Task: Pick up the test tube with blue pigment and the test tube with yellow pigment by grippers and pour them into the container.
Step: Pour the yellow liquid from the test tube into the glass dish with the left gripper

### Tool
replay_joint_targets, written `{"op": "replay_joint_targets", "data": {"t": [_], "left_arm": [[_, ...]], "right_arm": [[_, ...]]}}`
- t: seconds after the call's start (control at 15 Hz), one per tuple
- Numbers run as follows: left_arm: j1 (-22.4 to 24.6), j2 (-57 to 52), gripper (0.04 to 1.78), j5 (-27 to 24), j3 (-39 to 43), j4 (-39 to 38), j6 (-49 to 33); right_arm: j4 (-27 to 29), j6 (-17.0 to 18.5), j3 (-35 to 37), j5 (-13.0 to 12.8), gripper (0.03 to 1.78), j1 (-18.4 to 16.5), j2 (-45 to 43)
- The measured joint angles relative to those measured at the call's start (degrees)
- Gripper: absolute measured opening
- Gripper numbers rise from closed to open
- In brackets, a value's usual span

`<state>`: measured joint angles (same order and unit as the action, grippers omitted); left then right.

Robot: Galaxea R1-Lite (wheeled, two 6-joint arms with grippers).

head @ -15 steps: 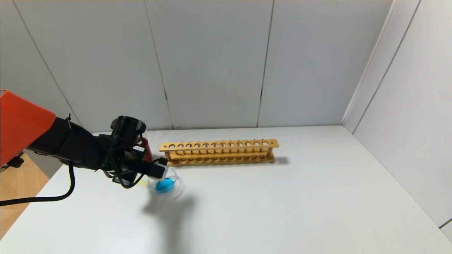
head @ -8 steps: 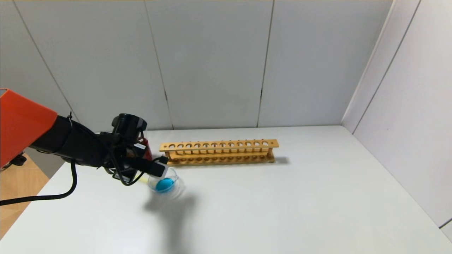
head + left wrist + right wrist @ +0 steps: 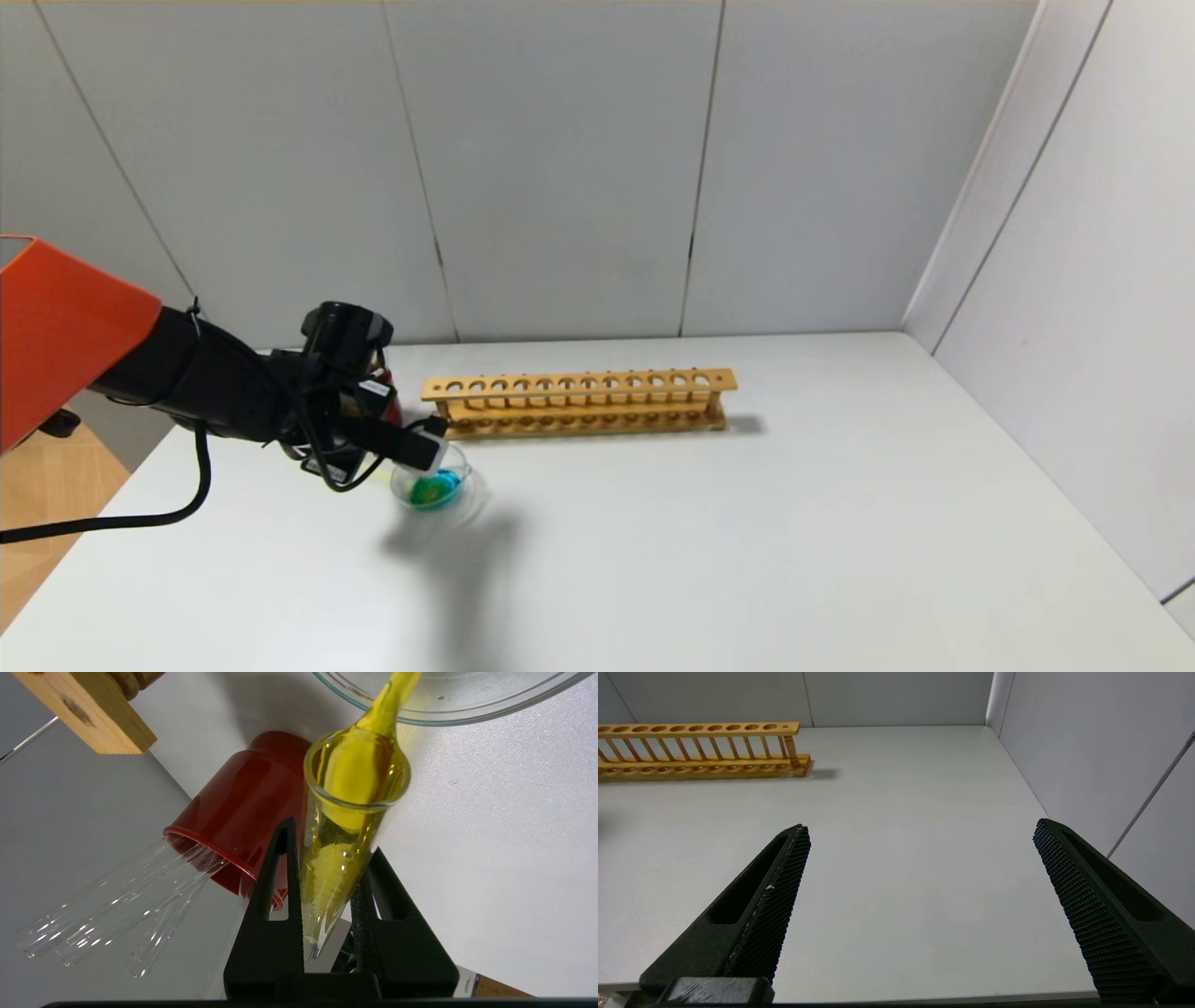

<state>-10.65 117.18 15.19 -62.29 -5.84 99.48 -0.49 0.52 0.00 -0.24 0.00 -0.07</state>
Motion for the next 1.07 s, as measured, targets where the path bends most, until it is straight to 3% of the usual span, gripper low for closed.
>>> {"op": "replay_joint_targets", "data": {"t": [1.07], "left_arm": [[-1.6, 0.1, 0.34, 1.4, -1.1, 0.1, 1.7]], "right_arm": [[0.0, 0.0, 0.0, 0.0, 1.75, 0.0, 0.0]]}}
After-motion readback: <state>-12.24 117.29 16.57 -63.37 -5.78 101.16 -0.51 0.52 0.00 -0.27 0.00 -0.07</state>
